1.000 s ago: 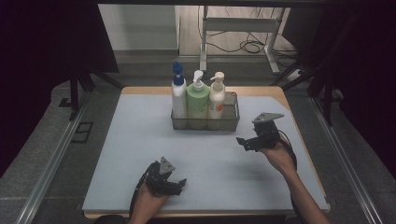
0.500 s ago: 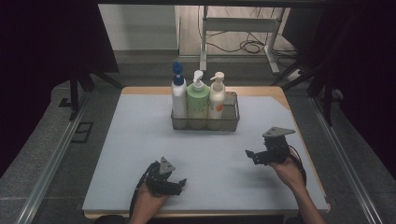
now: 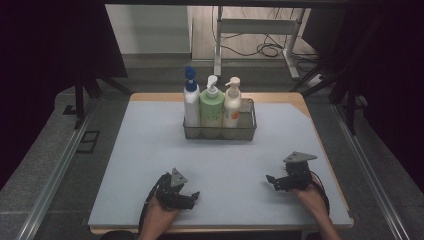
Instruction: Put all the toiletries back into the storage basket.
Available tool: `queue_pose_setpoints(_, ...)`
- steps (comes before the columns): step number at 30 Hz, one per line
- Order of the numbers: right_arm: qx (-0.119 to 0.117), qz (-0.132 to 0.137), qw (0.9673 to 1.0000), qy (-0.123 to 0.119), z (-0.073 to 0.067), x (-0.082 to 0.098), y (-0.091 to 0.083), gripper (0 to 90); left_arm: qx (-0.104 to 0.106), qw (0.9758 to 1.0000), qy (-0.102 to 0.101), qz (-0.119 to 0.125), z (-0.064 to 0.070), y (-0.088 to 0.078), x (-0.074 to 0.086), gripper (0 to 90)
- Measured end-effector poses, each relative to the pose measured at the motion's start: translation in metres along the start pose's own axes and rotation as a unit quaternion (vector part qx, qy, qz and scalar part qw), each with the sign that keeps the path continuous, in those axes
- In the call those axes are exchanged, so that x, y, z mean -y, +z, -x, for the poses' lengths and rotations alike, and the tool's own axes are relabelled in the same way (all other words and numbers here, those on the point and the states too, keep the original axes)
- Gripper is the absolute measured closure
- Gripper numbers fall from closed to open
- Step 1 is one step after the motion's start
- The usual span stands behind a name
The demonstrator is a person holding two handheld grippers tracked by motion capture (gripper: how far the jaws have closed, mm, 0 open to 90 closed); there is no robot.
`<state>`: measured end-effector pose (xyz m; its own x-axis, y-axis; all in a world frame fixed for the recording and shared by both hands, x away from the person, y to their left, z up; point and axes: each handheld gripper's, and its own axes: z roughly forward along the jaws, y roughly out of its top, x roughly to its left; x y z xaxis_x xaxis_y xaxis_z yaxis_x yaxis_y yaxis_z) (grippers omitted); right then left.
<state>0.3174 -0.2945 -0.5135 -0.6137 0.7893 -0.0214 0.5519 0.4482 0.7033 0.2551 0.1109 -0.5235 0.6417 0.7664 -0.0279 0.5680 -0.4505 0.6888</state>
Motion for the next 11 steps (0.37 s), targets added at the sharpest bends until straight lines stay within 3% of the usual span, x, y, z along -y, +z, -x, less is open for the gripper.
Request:
queue_pose_setpoints(2,0.0,-0.01,0.9999,-0.002,-0.0014,0.0073,0.0031,0.0,0.0,1.0,0.0,0.0,0.0,0.0,0.0,12.1)
queue_pose_setpoints(11,-0.003,-0.005,0.9999,0.01,0.0,0.0105,0.0018,0.0,0.001,1.0,-0.001,0.0,0.0,0.0002,0.0,12.0)
